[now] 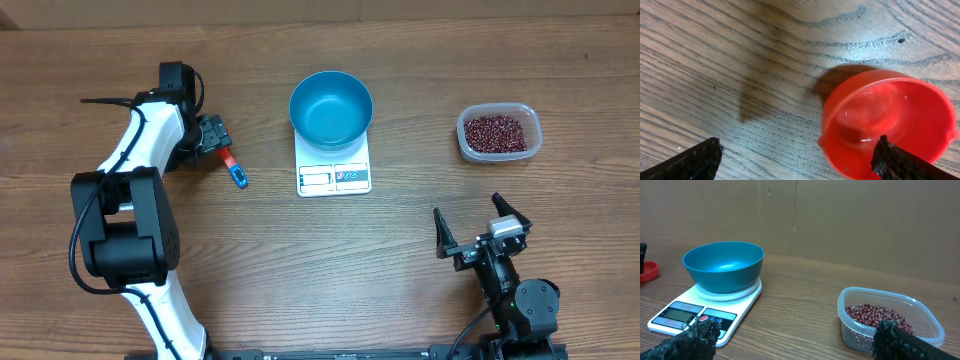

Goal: Scoop item into bowl and weigh 150g on scale
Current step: 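Lower the left gripper and grasp the red scoop's rim, then lift the red scoop with the left gripper toward the scale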

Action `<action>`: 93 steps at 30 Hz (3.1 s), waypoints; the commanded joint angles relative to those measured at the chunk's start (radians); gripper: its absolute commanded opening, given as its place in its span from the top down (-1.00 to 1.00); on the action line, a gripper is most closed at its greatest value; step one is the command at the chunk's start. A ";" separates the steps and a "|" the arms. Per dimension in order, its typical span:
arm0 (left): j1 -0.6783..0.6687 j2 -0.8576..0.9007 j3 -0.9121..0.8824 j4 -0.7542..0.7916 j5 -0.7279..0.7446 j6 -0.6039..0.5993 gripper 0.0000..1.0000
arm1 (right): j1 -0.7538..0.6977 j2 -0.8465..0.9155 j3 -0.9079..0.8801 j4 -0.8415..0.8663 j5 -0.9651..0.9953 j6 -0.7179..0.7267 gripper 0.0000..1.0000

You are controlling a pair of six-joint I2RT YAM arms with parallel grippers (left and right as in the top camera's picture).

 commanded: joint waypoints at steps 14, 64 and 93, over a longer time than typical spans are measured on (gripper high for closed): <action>0.006 0.000 0.007 0.020 -0.018 -0.021 -0.99 | -0.002 0.001 -0.010 0.004 0.008 0.001 -1.00; 0.006 0.058 0.009 0.025 -0.039 -0.021 0.15 | -0.002 0.001 -0.010 0.004 0.008 0.001 -1.00; 0.006 -0.090 0.026 0.000 -0.040 -0.022 0.91 | -0.002 0.001 -0.010 0.004 0.008 0.000 -1.00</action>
